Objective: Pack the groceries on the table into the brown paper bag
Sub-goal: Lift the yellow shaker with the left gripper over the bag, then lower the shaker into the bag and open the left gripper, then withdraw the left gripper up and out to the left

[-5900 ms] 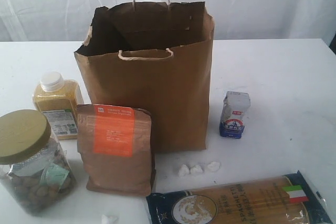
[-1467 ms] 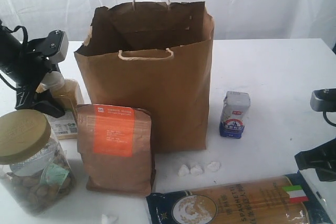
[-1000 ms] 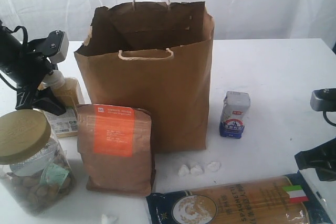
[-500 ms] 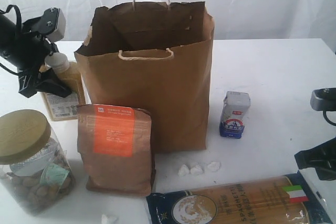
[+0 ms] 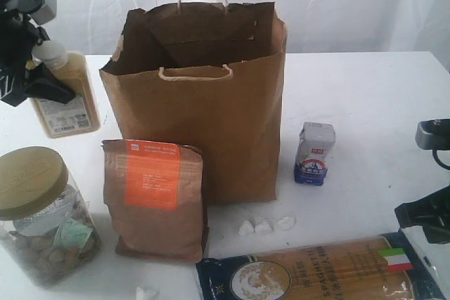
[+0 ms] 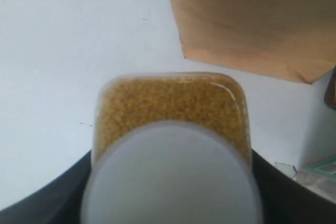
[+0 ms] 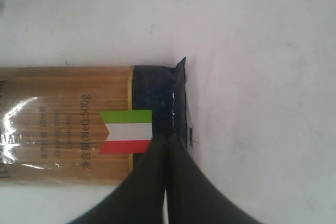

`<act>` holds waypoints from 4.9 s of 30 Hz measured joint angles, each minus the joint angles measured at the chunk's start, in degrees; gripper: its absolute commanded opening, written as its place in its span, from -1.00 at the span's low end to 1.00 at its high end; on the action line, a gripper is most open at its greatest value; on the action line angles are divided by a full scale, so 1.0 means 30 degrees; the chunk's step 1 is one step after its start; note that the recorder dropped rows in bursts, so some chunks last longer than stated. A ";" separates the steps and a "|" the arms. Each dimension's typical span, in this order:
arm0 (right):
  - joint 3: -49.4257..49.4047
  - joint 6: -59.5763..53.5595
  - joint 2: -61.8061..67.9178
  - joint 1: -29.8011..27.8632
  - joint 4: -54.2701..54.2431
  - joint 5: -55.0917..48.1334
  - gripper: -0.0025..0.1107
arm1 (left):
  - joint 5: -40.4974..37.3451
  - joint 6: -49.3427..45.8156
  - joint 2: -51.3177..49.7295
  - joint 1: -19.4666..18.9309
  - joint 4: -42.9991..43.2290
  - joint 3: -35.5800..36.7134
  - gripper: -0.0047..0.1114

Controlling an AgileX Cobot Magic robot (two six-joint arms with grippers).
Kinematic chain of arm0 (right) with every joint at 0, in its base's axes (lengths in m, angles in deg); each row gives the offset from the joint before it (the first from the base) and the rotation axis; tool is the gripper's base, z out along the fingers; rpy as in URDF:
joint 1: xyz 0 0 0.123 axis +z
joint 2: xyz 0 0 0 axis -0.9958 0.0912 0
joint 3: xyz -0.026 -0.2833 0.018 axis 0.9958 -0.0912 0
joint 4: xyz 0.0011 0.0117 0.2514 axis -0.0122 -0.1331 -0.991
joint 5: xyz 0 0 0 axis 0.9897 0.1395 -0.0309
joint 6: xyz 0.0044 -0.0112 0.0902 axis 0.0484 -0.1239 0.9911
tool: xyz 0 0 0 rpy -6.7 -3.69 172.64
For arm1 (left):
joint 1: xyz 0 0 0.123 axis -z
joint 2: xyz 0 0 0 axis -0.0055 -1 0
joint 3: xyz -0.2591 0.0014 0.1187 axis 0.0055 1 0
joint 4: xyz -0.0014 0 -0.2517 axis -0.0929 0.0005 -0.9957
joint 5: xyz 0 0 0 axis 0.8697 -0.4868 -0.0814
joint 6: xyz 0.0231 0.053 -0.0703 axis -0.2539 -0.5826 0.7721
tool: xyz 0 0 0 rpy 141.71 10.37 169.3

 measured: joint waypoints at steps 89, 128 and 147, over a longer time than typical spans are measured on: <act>0.0000 0.0946 0.0000 0.0000 -0.1863 -0.0940 -0.96 | 0.1081 -0.2587 -0.2173 0.7215 -1.6331 0.0346 0.35; 0.0000 0.0424 0.0000 0.0000 -0.3087 -0.1400 -0.96 | 1.8505 -0.3700 0.4659 0.4646 -1.5269 0.0346 -0.78; -0.0360 -0.2356 -0.0009 0.0000 -0.3065 -0.1015 -0.96 | 1.8659 -0.5795 1.0352 0.0591 -1.8961 1.1535 -0.92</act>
